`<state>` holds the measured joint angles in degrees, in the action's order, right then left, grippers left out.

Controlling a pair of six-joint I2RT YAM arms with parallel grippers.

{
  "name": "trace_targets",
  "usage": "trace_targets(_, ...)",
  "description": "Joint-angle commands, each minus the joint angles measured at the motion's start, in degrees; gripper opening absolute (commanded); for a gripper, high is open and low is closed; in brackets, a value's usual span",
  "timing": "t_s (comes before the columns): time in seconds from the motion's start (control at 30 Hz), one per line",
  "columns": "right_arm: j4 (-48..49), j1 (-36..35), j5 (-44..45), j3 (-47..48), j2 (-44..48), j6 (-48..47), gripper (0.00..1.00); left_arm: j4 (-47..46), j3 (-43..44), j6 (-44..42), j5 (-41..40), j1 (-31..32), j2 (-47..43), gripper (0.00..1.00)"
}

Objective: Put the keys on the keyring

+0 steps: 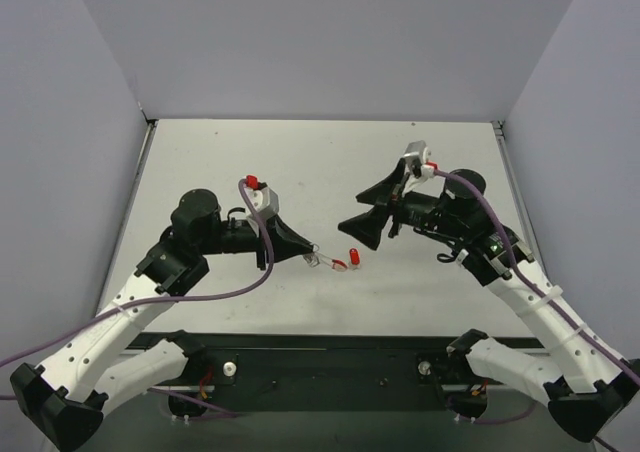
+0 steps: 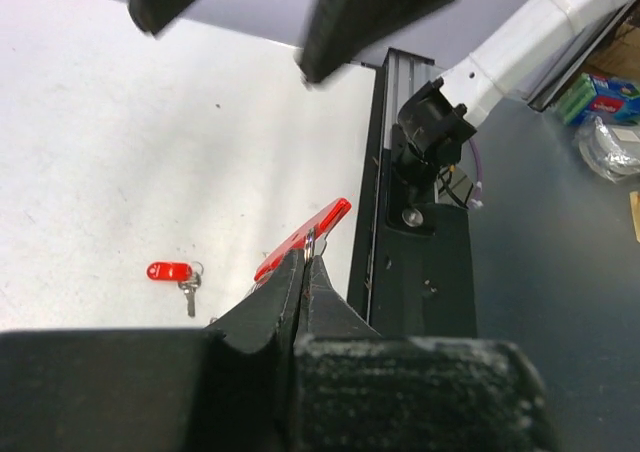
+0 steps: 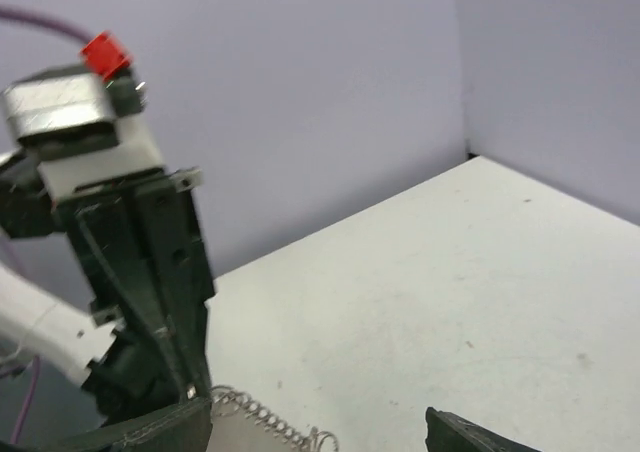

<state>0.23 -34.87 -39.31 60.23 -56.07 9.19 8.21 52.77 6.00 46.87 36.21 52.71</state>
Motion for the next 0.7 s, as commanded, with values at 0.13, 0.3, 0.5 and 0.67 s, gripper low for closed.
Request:
trace_targets(0.13, 4.62, 8.94, 5.64, -3.45, -1.58, 12.34, 0.92, -14.36, -5.05, 2.79, -3.80, 0.01, -3.67, 0.00)
trace_targets(0.3, -0.04, 9.47, 13.97, -5.82, -2.11, 12.43, 0.95, -16.19, -6.80, 4.97, -6.17, -0.35, -2.08, 0.00)
trace_targets(0.5, -10.33, 8.77, 26.03, -7.31, -5.45, 11.55, 0.96, -16.38, -9.44, 8.06, -16.01, -3.59, -1.56, 0.00)
trace_targets(0.67, -16.57, 5.27, 31.13, -7.58, -12.11, 11.03, 0.93, -17.60, -11.46, 13.06, -16.20, -11.49, -2.52, 0.00)
